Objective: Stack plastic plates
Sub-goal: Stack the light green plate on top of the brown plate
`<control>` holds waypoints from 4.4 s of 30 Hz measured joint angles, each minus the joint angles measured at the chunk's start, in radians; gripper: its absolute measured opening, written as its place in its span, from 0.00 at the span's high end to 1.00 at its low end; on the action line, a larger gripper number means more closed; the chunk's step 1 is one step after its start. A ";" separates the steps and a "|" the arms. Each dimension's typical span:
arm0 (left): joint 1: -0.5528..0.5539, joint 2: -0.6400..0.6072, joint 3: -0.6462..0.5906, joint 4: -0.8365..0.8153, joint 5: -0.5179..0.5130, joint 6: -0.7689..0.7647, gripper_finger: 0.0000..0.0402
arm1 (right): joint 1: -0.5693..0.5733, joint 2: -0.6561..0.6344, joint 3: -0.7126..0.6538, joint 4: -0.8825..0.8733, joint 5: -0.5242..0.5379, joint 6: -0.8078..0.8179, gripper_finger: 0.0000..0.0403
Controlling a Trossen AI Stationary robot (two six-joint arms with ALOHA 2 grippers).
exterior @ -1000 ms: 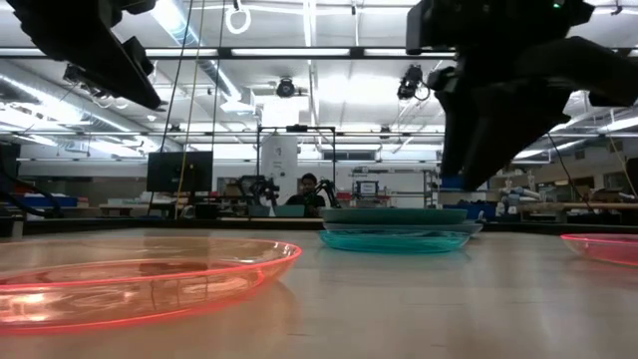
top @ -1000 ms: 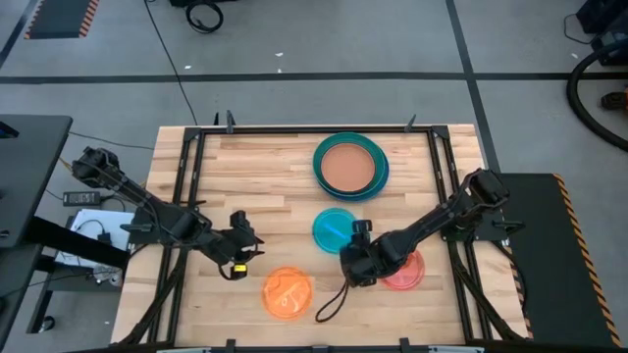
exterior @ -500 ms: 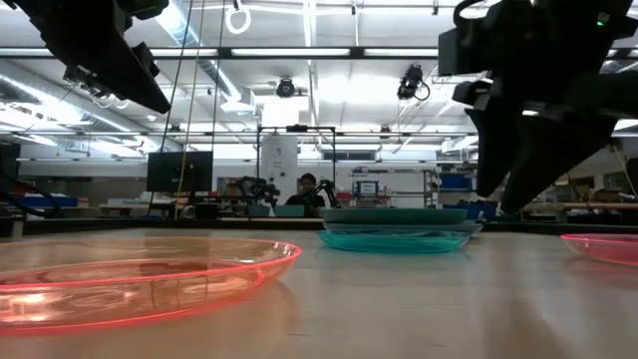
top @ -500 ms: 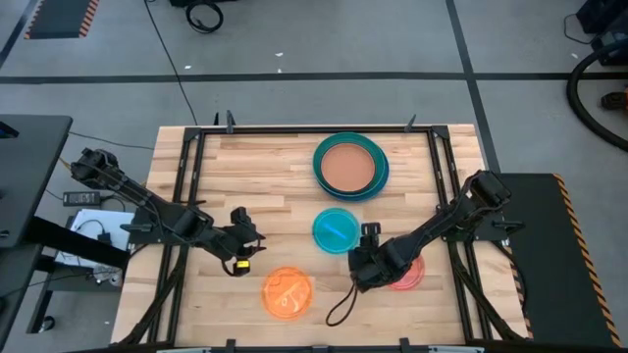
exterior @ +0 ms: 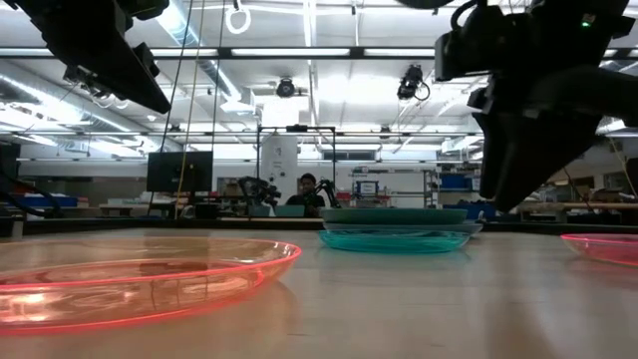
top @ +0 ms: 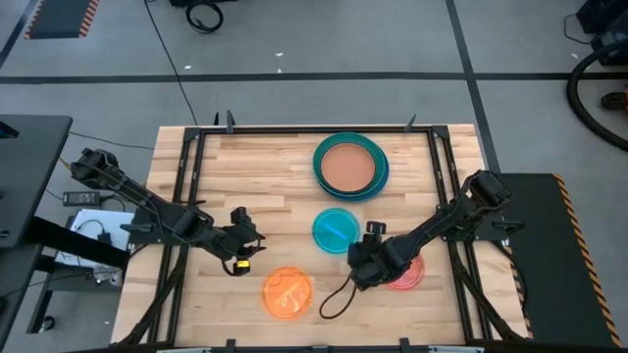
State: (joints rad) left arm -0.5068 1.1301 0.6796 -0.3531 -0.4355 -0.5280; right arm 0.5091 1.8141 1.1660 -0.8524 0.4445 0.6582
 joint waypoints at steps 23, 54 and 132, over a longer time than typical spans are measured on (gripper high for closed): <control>0.000 0.000 0.000 0.004 -0.006 0.103 0.65 | 0.096 0.000 0.052 -0.097 -0.191 0.553 0.60; 0.000 0.000 0.000 0.095 -0.018 0.130 0.65 | 0.366 -0.186 -0.085 -0.408 -0.131 0.959 0.74; -0.001 0.019 0.000 0.174 0.047 0.112 0.65 | -0.344 -0.554 -0.578 0.187 -0.572 0.188 0.99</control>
State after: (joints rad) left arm -0.5074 1.1492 0.6798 -0.1788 -0.3887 -0.4156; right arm 0.1649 1.2602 0.5880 -0.6655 -0.1272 0.8463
